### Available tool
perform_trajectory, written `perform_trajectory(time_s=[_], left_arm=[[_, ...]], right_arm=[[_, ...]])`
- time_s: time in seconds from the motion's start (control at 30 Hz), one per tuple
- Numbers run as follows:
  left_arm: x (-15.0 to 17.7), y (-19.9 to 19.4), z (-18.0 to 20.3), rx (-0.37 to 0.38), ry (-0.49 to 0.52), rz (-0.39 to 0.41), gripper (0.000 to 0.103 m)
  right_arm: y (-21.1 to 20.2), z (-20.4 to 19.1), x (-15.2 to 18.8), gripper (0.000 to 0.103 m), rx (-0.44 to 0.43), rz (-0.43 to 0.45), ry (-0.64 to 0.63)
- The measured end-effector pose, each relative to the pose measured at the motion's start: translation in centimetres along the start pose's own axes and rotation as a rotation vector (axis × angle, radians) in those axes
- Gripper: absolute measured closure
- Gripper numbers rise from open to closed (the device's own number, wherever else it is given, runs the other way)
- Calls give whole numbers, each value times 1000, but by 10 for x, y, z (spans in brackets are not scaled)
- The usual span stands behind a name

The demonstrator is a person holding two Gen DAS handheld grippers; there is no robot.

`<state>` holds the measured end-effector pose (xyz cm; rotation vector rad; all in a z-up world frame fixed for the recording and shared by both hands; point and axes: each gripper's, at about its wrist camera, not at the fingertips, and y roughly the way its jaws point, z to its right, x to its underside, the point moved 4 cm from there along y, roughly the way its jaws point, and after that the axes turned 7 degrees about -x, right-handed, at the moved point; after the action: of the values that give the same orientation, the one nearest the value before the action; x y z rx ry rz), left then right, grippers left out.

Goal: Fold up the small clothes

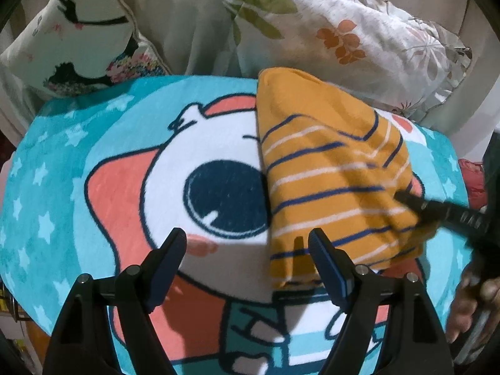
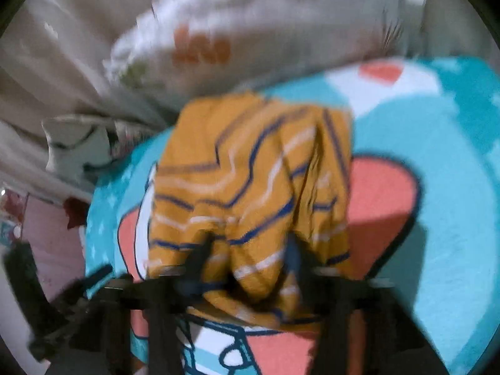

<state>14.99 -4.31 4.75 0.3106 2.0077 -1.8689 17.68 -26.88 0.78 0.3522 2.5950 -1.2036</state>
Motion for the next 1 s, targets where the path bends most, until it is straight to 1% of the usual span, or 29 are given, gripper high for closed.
perform_trajectory(time_s=[0.07,0.17,0.2,0.23,0.27,0.3,0.33,0.37,0.4,0.47,0.5,0.6,0.63,0.67,0.77,0.8,0.87,0.93,1.0], left_arm=[[-3,-3,4,9,9,20,24],[-7,2,14,24,24,31,24],[-8,7,17,29,28,26,24],[-8,14,19,27,31,15,24],[-7,25,22,25,37,-13,24],[-5,37,26,30,42,-48,24],[-3,44,29,32,45,-67,24],[-2,47,31,28,50,-69,24],[-1,49,33,20,60,-62,24],[-1,48,36,4,81,-43,23],[-1,47,38,-4,92,-36,23],[-1,47,40,-19,106,-25,23],[-1,47,41,-19,106,-25,23],[-1,47,40,-20,106,-23,23],[-2,45,39,-18,111,-21,23],[-3,44,37,-18,114,-20,23],[-2,38,36,-20,120,-15,23],[-3,31,32,-23,129,2,24],[-5,25,29,-37,138,23,24]], right_arm=[[-9,11,7,83,7,35,33],[-33,37,16,87,91,92,78],[-36,50,19,93,126,90,103],[-36,58,20,102,165,82,109],[-34,68,21,102,237,65,109],[-32,75,23,102,270,51,112],[-30,83,26,102,260,40,138],[-33,86,28,102,238,48,160],[-41,86,28,101,221,78,169],[-59,78,23,100,224,147,148],[-69,67,17,100,209,187,123],[-78,38,1,100,163,229,46],[-74,23,-6,100,141,230,9],[-72,17,-10,100,129,223,-11],[-39,-7,-23,100,94,171,-56],[-29,-10,-25,100,100,151,-64],[-7,-5,-27,100,143,106,-58],[11,10,-25,100,177,64,-34],[14,22,-24,100,166,80,-14]])
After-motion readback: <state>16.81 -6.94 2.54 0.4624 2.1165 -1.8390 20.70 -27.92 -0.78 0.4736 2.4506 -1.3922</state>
